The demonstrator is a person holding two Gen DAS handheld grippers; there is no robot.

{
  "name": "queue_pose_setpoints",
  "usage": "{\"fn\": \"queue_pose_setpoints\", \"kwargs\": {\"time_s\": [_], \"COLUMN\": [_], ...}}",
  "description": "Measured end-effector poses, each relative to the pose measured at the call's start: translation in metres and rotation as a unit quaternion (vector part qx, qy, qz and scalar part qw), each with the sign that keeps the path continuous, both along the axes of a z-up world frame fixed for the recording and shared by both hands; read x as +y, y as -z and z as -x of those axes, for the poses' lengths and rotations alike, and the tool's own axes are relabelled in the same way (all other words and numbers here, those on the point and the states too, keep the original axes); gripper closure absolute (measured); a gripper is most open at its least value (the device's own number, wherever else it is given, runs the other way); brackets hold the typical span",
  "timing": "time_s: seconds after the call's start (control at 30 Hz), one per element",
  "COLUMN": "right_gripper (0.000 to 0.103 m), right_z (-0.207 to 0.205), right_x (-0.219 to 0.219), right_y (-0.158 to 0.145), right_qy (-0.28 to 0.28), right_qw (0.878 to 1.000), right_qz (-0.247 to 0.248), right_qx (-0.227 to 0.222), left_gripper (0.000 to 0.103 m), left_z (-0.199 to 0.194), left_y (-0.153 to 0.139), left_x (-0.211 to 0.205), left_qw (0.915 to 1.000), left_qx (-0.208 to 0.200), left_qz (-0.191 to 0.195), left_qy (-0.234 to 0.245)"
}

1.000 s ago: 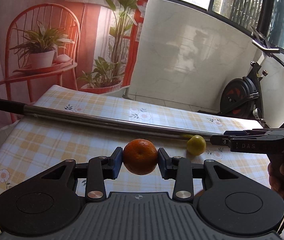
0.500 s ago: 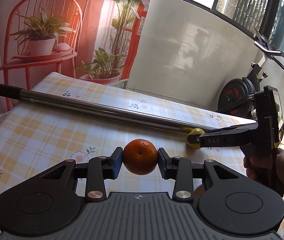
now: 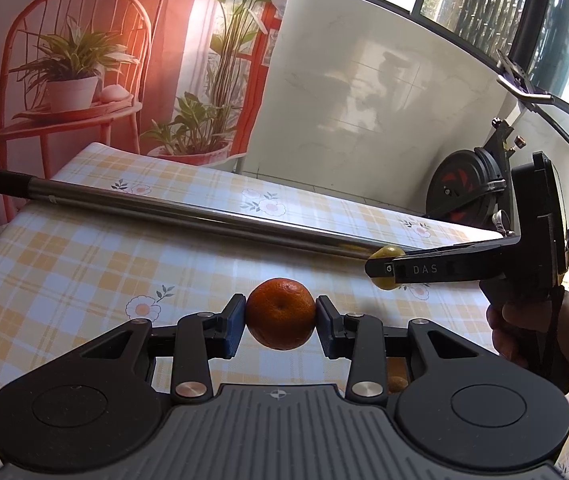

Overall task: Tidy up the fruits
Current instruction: 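Grasp the yellow lemon with the right tool while the left tool holds the mandarin, then carry the mandarin and lemon with both tools over the white plate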

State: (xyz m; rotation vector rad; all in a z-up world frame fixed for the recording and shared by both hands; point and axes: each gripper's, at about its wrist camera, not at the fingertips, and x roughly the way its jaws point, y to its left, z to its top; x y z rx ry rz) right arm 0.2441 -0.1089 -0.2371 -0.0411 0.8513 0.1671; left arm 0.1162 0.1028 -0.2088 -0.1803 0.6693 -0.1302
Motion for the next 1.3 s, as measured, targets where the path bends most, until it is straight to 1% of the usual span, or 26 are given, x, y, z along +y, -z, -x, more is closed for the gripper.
{"fn": "queue_pose_setpoints", "kwargs": {"time_s": [0.13,0.27,0.47,0.63,0.73,0.8,0.93,1.03,1.17,1.3], "right_gripper": [0.061,0.061,0.061,0.061,0.061,0.061,0.061,0.061,0.061,0.061], "right_z": [0.018,0.038,0.081,0.123,0.142,0.158,0.182,0.2,0.22,0.231], "right_x": [-0.006,-0.017,-0.03,-0.029,-0.033,-0.034,-0.039,-0.045,-0.053,-0.057], "right_y": [-0.017,-0.03,-0.05,-0.064,-0.07,-0.074,-0.076,-0.073,-0.066,-0.055], "right_qy": [0.005,0.017,0.016,0.002,0.007,0.016,0.035,0.048,0.066,0.073], "right_qw": [1.0,0.998,0.995,0.993,0.991,0.989,0.986,0.983,0.98,0.979], "right_qz": [-0.022,-0.056,-0.078,-0.057,-0.073,-0.082,-0.104,-0.118,-0.132,-0.142], "right_qx": [-0.02,-0.031,-0.065,-0.103,-0.112,-0.121,-0.128,-0.132,-0.135,-0.124], "left_gripper": [0.063,0.063,0.063,0.063,0.063,0.063,0.063,0.063,0.063,0.063], "left_z": [0.004,0.009,0.016,0.024,0.034,0.04,0.052,0.061,0.07,0.075], "left_y": [-0.004,-0.009,-0.015,-0.019,-0.022,-0.023,-0.024,-0.021,-0.007,0.006], "left_x": [-0.007,-0.014,-0.025,-0.034,-0.04,-0.042,-0.045,-0.048,-0.056,-0.065], "left_qw": [1.0,0.9998,0.9994,0.9987,0.9977,0.9975,0.9973,0.9965,0.9949,0.992], "left_qx": [-0.004,-0.01,-0.014,-0.023,-0.039,-0.04,-0.038,-0.033,-0.006,0.014], "left_qz": [-0.005,-0.009,-0.015,-0.02,-0.024,-0.022,-0.02,-0.017,-0.023,-0.036], "left_qy": [0.007,0.015,0.029,0.04,0.049,0.054,0.06,0.075,0.098,0.12]}}
